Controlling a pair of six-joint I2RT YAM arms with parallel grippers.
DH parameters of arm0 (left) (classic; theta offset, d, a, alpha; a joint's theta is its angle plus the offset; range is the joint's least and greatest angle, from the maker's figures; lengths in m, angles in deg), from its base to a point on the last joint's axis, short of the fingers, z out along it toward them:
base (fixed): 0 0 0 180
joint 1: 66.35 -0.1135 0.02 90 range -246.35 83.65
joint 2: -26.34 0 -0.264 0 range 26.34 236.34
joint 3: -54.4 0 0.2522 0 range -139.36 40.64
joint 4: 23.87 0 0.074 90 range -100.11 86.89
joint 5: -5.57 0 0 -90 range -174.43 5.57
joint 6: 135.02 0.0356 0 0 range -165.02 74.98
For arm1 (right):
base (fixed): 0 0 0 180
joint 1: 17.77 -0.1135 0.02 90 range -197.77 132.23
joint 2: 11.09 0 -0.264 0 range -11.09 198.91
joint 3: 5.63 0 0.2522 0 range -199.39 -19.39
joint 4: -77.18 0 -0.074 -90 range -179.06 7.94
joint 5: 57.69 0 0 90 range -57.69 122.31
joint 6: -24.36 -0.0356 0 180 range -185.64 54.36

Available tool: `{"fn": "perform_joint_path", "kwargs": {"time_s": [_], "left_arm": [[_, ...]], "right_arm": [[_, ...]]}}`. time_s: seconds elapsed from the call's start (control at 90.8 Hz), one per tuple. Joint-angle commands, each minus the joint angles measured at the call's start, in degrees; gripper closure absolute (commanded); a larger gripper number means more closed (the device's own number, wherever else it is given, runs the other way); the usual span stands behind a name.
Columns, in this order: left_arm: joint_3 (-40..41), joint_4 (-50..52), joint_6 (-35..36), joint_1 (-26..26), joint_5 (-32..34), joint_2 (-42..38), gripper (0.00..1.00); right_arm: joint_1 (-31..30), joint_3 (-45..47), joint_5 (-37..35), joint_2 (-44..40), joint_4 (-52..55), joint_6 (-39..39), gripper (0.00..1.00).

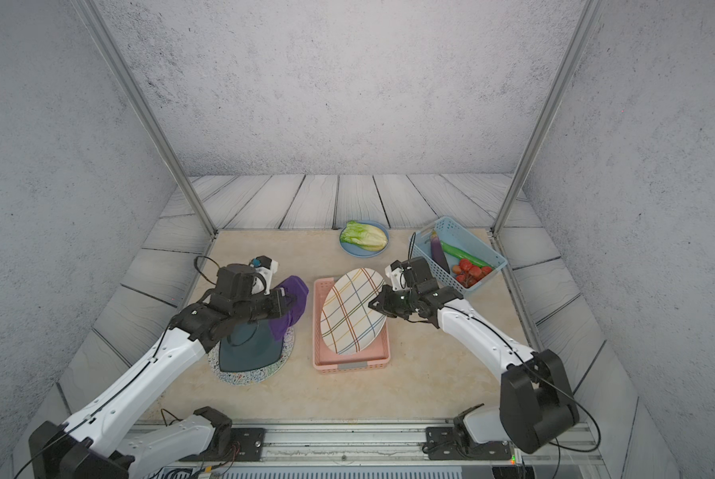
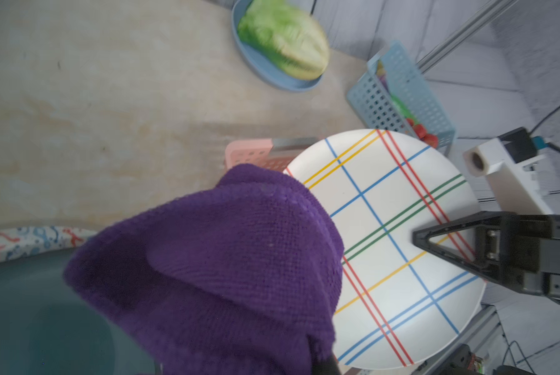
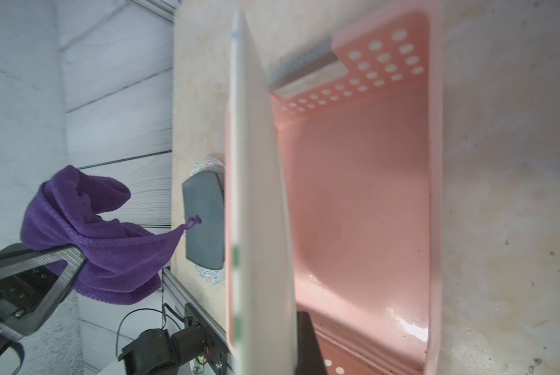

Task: Wipe the wet plate dry
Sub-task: Pick up the plate from the bin, then wipe the plate with towel.

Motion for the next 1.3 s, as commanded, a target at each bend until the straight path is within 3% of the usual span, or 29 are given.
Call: {"fn": "perform_joint_path", "kwargs": {"time_s": [0.0, 0.121, 0.286, 0.396, 0.539, 0.605, 0.716, 0.892, 1.101, 1.222, 1.288], "left_arm": [[-2.5, -0.2, 1.7, 0.7, -5.1, 0.1, 1.0], [-2.6, -3.8, 0.4, 3.5, -6.1, 2.3, 1.0], [-2.8, -4.7, -1.0, 10.5, -4.0, 6.9, 1.0], [-2.7, -7.4, -3.5, 16.0, -2.8, 10.1, 1.0], [-9.1, -8.1, -3.6, 25.8, 0.8, 16.2, 1.0], [-12.7, -7.8, -4.3, 27.9, 1.0, 19.2, 1.0], [-13.6, -8.4, -8.2, 26.3, 1.5, 20.0, 1.0], [-4.0, -11.2, -13.8, 15.3, 2.4, 13.1, 1.0], [-6.0, -7.1, -10.0, 16.8, -0.4, 15.9, 1.0], [-11.5, -4.8, -7.2, 16.7, 3.5, 16.9, 1.0], [-13.5, -4.0, -6.1, 13.8, 4.8, 16.4, 1.0]], "right_arm": [[-0.5, -0.8, 4.2, -5.7, -10.2, -7.3, 1.0], [-1.9, 3.0, 4.5, -9.6, -22.2, -16.3, 1.0], [-2.1, 2.5, -1.0, -13.6, -27.0, -22.2, 1.0], [-2.2, -0.5, 0.5, -13.1, -30.5, -24.7, 1.0], [-3.6, -2.9, 0.4, -11.8, -36.2, -28.3, 1.0], [-3.7, -3.5, -0.3, -11.7, -37.7, -29.5, 1.0], [-3.7, -3.2, -2.4, -12.8, -39.7, -31.5, 1.0], [-3.3, 0.7, -8.3, -16.7, -41.1, -33.4, 1.0], [-5.7, -4.6, -0.2, -13.8, -40.5, -28.7, 1.0], [-9.5, -6.9, 1.8, -12.8, -43.2, -25.8, 1.0], [-10.6, -7.8, 3.7, -13.0, -43.8, -24.3, 1.0]]}}
